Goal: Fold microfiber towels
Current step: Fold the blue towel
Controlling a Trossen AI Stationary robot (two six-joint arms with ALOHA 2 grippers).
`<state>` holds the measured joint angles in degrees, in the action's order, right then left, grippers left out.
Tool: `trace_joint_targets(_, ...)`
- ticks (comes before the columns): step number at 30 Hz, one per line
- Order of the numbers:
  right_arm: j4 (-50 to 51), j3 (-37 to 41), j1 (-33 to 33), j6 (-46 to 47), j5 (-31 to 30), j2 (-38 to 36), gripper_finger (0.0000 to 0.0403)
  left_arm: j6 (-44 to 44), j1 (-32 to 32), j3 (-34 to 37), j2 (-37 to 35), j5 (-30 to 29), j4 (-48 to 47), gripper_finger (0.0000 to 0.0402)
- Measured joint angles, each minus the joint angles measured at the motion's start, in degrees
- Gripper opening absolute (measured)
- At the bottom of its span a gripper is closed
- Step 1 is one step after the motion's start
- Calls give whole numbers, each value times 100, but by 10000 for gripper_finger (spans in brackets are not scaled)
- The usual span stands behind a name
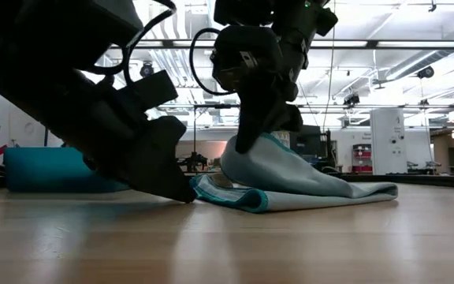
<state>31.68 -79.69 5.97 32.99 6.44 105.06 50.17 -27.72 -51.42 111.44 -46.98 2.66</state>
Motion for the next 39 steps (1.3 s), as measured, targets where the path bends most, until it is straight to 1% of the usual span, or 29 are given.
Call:
trace_joint_targets(4, -224, 38, 13, 0, -270, -4, 11, -2, 28, 2, 0, -4, -2, 171)
trace_joint_targets(6, -199, 40, 13, -2, -372, -15, 21, -2, 28, 2, 0, -4, -2, 171)
trace_joint_targets(13, -201, 51, 40, -28, -337, -15, 84, 0, 28, 4, 0, -4, -2, 171)
trace_joint_targets(16, -163, 53, 53, -256, -186, -45, 111, 0, 26, 4, 0, -2, -4, 171)
trace_joint_targets(20, 390, 58, 53, -729, -67, -290, 139, -1, 0, 4, 0, -4, -6, 171)
trace_joint_targets(22, 674, 115, 82, -956, -241, -495, 146, 0, -27, 2, 0, -4, -7, 171)
trace_joint_targets(24, 722, 311, 127, -1167, -494, -705, 149, 4, -44, 2, 0, -4, -9, 171)
trace_joint_targets(28, 109, 1076, 149, -1402, -489, -1136, 150, 7, -51, 2, 0, -2, -9, 171)
trace_joint_targets(30, -434, 1571, 142, -1594, -494, -1353, 150, 6, -53, 2, 0, -2, -9, 171)
trace_joint_targets(33, -1519, 2369, 110, -1759, -576, -1585, 150, -18, -53, 2, 0, -2, -7, 171)
trace_joint_targets(36, -2297, 3008, 59, -1830, -1187, -1705, 144, -101, -53, -7, 0, -2, -8, 171)
trace_joint_targets(38, -2702, 3329, 40, -1984, -1721, -1767, 132, -103, -53, -4, 0, 0, -7, 171)
trace_joint_targets(39, -2886, 3466, 32, -2077, -1884, -1775, 125, -103, -53, -4, 0, 2, -7, 171)
